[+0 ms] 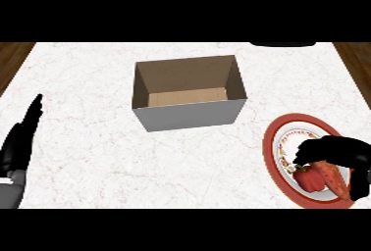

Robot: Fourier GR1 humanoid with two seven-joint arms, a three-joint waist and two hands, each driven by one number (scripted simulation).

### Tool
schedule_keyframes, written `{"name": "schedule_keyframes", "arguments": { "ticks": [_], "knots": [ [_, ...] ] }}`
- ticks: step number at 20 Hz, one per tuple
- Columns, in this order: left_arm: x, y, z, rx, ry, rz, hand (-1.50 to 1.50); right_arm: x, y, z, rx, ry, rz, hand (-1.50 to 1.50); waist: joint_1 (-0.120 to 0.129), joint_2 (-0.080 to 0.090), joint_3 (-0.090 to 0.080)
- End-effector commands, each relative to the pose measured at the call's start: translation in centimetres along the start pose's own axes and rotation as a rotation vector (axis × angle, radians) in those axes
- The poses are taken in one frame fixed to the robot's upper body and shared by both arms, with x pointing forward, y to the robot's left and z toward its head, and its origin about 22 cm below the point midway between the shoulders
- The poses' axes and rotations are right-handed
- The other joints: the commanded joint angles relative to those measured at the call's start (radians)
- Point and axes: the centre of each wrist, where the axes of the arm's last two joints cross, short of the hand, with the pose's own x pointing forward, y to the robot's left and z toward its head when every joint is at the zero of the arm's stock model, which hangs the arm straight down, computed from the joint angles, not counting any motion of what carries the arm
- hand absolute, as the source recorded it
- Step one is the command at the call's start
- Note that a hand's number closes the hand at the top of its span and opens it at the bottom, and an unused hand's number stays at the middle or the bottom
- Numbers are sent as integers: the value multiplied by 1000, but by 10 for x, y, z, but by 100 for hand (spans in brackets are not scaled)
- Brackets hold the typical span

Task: Pick the sweet potato from the plate and place it in the cardboard box

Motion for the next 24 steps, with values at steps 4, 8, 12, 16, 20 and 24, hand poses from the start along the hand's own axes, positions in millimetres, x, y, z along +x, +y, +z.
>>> {"name": "schedule_keyframes", "arguments": {
  "ticks": [4,8,12,16,20,24],
  "knots": [
    [-22,-3,9,4,-15,2,0,-1,23,-35,-174,-50,25,150,5,5,4],
    [-4,-7,-4,-4,1,10,0,-5,6,-37,-288,-56,74,150,1,6,5],
    [-23,14,10,51,65,-15,0,-8,42,-21,-467,510,-212,150,-94,-34,-2],
    [-37,19,17,77,123,-10,0,-14,54,2,-612,842,-300,150,-149,-55,-11],
    [-40,31,17,104,126,-31,0,-5,43,-15,-763,999,-249,150,-154,-57,-15],
    [-42,29,21,84,125,-26,0,13,-12,-34,-1021,1003,-152,150,-137,-66,-15]
  ]
}}
